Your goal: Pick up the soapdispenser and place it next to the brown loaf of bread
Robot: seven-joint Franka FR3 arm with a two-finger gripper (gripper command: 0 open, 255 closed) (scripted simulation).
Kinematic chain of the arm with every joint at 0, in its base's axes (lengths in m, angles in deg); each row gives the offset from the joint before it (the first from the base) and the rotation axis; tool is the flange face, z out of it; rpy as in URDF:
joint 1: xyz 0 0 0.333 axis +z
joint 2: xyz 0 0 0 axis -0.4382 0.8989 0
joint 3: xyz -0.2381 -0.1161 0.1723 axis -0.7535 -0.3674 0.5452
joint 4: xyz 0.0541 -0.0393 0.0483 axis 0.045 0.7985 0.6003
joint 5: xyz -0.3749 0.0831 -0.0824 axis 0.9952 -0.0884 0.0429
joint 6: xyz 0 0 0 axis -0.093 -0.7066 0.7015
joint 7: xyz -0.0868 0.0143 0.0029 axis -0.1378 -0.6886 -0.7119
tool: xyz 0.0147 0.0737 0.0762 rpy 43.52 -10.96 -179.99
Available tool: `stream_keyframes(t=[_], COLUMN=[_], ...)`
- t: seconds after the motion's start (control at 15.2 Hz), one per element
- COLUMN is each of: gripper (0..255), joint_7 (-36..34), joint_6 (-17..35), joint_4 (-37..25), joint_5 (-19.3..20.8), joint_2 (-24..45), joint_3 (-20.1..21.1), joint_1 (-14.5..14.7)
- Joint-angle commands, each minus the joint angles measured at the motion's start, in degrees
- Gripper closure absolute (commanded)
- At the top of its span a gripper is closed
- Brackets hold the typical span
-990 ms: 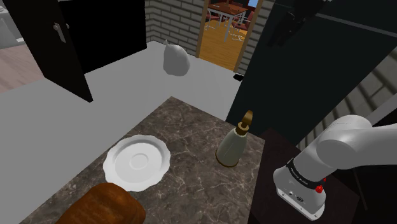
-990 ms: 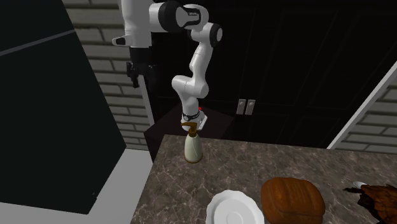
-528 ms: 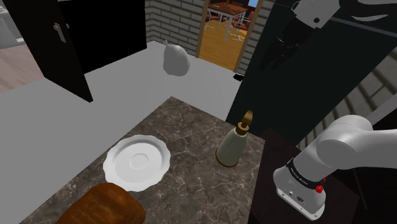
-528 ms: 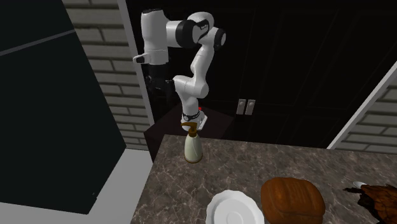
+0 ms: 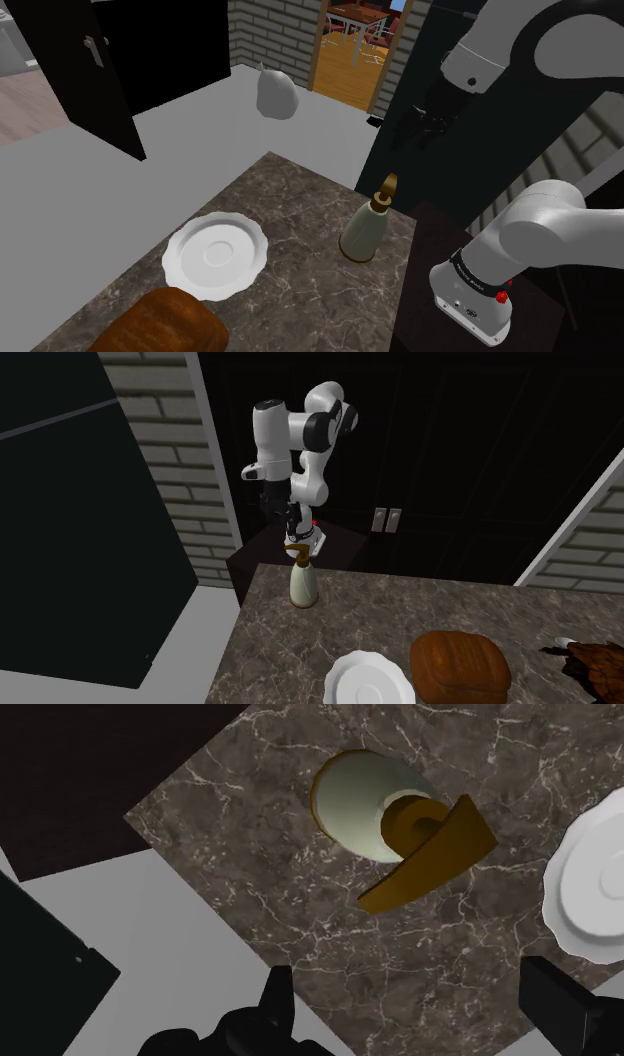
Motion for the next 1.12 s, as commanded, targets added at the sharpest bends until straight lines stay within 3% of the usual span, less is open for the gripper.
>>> stream_keyframes(t=[0.0, 0.33, 0.79, 1.06], gripper=[0, 0, 0, 0], joint_7=[-3.9, -11.7, -11.3, -11.3], joint_6=[0.5, 2.9, 9.0, 9.5], joint_4=[2.3, 6.1, 10.2, 10.5], joint_5=[-2.8, -9.4, -12.2, -12.5], joint_2=[-1.5, -2.1, -0.1, 0.1], joint_3=[2.9, 9.6, 12.5, 12.8], joint_1=[1.2, 4.0, 5.0, 5.1])
